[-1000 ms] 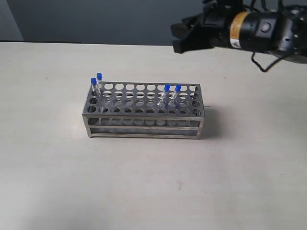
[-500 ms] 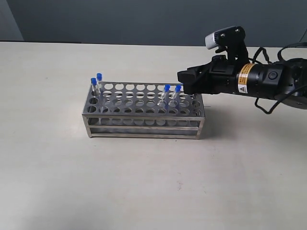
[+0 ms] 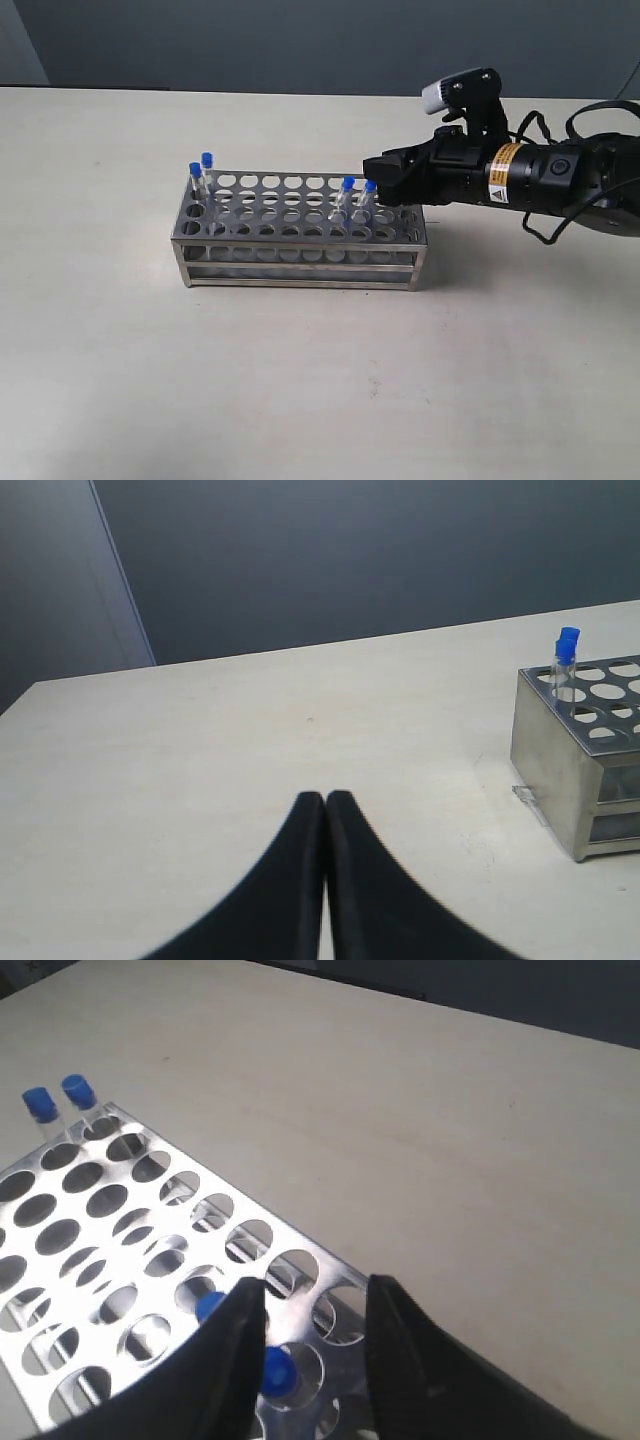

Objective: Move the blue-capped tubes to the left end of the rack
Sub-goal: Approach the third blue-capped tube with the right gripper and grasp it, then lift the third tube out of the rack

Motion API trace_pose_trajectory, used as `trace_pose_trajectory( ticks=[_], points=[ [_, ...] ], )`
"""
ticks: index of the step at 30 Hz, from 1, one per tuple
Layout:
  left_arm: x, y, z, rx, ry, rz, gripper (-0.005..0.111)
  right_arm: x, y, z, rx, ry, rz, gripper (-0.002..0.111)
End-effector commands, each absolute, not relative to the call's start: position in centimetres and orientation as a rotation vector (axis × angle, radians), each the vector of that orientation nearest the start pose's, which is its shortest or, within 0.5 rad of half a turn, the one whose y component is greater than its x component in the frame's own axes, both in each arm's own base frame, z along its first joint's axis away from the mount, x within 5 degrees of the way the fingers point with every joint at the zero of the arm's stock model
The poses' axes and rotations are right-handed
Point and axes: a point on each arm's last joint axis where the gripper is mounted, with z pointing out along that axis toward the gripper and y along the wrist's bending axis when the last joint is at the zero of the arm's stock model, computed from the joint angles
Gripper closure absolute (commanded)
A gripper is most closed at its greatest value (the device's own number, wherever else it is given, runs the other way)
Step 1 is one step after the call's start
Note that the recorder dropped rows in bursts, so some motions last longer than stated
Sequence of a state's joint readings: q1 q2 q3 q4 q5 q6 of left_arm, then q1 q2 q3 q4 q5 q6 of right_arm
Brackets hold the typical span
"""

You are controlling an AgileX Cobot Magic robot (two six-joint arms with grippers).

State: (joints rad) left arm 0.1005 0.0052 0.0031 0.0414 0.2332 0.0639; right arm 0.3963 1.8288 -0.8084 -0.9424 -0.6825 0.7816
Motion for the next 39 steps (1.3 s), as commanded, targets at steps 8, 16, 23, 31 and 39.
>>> trace_pose_trajectory(
  ticks=[8, 16, 23, 31, 39],
  points=[
    [5.5, 0.6, 19.2, 0.002, 1.718, 0.158, 0.106, 28.6, 19.5, 15.1, -0.982, 1.931, 0.598, 0.074],
    [5.5, 0.6, 19.2, 0.002, 1.718, 0.158, 0.106, 28.7, 19.4, 14.4, -0.994, 1.945, 0.586, 0.074],
    [5.5, 0.6, 19.2, 0.002, 1.718, 0.158, 0.106, 28.9, 19.5, 13.3, -0.961, 1.984, 0.599, 0.075],
    [5.5, 0.6, 19.2, 0.002, 1.718, 0.158, 0.106, 29.1, 19.4, 13.4, -0.926, 1.988, 0.593, 0.109],
    [5.5, 0.6, 19.2, 0.002, 1.718, 0.158, 0.106, 28.4, 18.6, 18.8, -0.971, 1.864, 0.483, 0.109]
  ],
)
